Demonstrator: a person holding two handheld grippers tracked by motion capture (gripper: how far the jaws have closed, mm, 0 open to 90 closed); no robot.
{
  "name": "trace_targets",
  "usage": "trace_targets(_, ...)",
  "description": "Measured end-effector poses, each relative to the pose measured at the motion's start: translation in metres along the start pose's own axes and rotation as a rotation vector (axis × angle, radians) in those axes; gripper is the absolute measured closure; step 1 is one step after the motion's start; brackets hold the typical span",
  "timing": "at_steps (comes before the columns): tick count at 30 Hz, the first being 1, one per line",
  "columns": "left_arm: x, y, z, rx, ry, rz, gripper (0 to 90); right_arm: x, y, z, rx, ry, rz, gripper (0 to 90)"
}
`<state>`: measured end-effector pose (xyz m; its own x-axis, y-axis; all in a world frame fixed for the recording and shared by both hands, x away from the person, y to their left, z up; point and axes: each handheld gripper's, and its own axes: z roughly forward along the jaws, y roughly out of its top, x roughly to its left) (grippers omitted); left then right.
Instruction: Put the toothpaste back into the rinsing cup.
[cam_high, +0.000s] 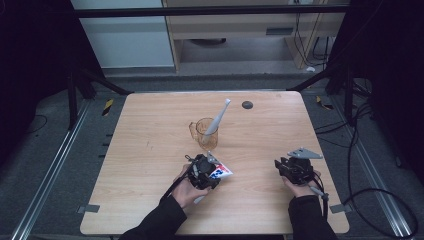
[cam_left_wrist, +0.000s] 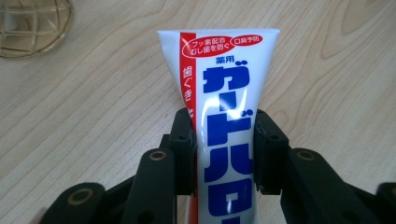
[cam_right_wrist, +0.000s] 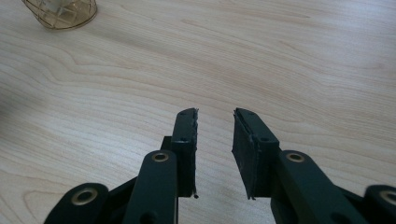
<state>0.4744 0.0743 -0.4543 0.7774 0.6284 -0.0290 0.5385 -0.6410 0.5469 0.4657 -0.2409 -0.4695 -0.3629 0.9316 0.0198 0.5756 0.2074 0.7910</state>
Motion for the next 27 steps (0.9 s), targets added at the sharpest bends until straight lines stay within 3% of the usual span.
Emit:
trace_targets(7,0.008,-0.006,-0.031,-0.090,0.006,-0.029,68.3,0.000,0.000,0.000,0.001,-0.002,-0.002,70.4)
trace_targets(13,0.020,-0.011,-0.060,-0.182,0.046,-0.064,69.0,0.000,0.000,-0.001,0.002,0.002,0.009,70.9)
trace_targets(22,0.041,-0.013,-0.078,-0.247,0.094,-0.118,69.2,0.000,-0.001,-0.001,-0.006,-0.004,0.003,71.9)
trace_targets(27,0.052,-0.011,-0.088,-0.308,0.136,-0.162,69.3,0.000,-0.001,-0.001,-0.010,-0.006,0.005,71.7)
